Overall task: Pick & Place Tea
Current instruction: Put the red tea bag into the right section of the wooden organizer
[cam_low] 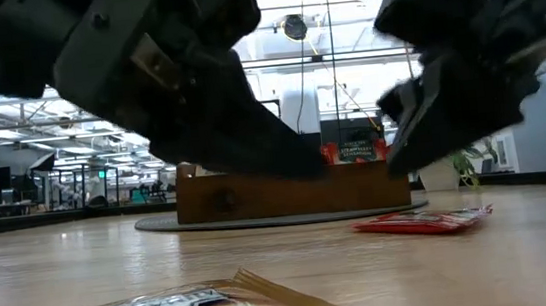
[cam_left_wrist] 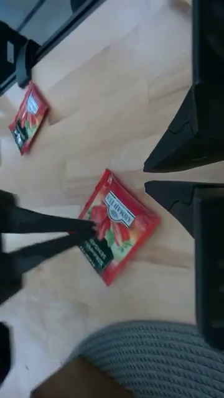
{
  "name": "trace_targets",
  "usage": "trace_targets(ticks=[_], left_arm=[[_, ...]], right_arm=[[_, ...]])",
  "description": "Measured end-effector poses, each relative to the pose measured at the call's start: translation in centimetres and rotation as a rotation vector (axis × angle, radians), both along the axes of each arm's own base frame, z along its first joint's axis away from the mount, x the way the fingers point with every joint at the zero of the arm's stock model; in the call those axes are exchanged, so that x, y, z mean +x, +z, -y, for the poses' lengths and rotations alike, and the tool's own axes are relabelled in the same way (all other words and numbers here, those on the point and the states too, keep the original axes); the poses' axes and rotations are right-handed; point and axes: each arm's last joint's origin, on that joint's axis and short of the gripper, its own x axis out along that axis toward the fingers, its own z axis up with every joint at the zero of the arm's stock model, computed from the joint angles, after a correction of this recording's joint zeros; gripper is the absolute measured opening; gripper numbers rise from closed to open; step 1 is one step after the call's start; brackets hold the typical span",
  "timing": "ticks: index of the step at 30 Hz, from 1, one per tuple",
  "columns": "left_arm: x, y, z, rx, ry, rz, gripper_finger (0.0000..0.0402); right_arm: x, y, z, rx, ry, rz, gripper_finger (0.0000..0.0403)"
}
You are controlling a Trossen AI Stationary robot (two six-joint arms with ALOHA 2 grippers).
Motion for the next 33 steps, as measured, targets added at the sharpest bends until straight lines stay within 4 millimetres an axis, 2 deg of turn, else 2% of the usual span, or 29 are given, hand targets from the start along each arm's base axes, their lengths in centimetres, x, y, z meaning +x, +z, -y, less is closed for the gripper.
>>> trace_targets(ticks=[3,7,11,16,19,24,29,33], left_arm=[[0.7,-0.3,0.2,0.055,-0.037,0.006,0.0037],[1.6,0.3,1.5,0.232,-0.069,-0.027,0.0037],[2.2,0.6,2.5,0.373,-0.063,-0.089,0.0037],[2.9,-0.5,2.4,0.531,-0.035,-0.144,0.0037],[3.0,-0.7,2.1,0.570,-0.023,-0.155,0.0037],[3.0,-0.6,2.1,0.607,-0.071,-0.159,0.0037],[3.1,-0.6,2.4,0.549,-0.208,-0.177,0.0037],[3.4,-0.3,2.2,0.537,-0.226,-0.216,0.0037]], right_arm=[[-0.5,1.4,-0.6,-0.009,0.017,0.048,0.0000],[-1.9,3.4,-1.2,-0.062,-0.032,0.085,0.0000],[-3.3,4.2,-1.2,-0.030,-0.045,0.019,0.0003],[-4.0,3.5,-0.9,0.060,-0.100,-0.118,0.0030],[-4.1,3.1,-0.8,0.103,-0.134,-0.165,0.0057],[-4.4,2.6,0.2,0.181,-0.286,-0.258,0.0104],[-4.7,1.4,1.7,0.278,-0.361,-0.387,0.0139],[-4.9,0.4,2.9,0.341,-0.395,-0.384,0.0154]])
